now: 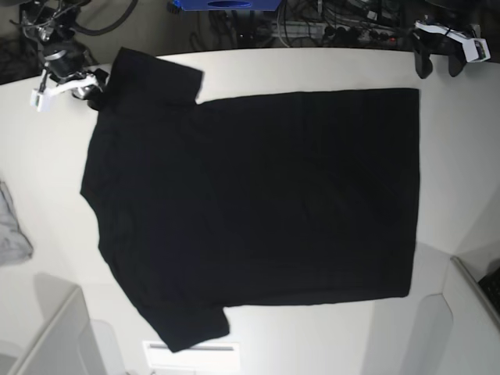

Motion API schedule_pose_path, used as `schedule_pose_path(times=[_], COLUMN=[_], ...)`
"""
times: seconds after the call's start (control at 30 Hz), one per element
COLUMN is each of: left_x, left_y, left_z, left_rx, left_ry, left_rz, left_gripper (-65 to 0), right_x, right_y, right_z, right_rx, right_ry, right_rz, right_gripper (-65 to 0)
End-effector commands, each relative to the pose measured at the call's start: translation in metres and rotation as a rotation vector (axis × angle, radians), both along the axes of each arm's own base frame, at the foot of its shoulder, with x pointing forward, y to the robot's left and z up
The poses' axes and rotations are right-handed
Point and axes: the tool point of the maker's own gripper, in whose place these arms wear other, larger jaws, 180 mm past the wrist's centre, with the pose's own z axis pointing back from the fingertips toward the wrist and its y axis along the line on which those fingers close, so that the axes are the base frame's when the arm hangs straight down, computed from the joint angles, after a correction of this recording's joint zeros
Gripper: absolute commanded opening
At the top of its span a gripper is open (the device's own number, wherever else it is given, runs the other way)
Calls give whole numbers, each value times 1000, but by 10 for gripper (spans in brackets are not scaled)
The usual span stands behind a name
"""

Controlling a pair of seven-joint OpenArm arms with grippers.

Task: Fold the T-shirt properly
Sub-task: 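Lower both grippers onto the shirt's collar-edge corners and pinch them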

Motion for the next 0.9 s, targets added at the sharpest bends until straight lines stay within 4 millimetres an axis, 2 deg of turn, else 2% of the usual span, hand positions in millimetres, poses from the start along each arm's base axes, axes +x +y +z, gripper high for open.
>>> schedule_pose_path(times=[0.0, 0.1, 0.23, 0.37, 0.43, 0.67, 0.87], left_x=[1, 3, 1, -3, -5, 1, 11], left_y=[4, 14, 32, 42, 43, 40, 20], left_z=[11, 12, 15, 11, 6, 5, -5], left_rx=[4, 20, 45, 54, 47, 30, -15], left_ry=[-19, 12, 21, 75, 93, 67, 68], left_rz=[-21, -44, -36, -16, -11, 3, -44], left_gripper=[-209, -209, -209, -209, -209, -209, -209], right_x=[1, -8, -16, -20, -25, -33, -33], right_y=[-6, -10, 1, 10, 19, 28, 43], right_z=[3, -14, -31, -34, -37, -41, -44], right_rx=[-6, 20, 63, 75, 81, 93, 111], right_ry=[-17, 31, 71, 70, 78, 101, 108], right_rz=[1, 11, 36, 84, 116, 149, 193], right_gripper=[-318, -318, -321, -323, -323, -323, -324])
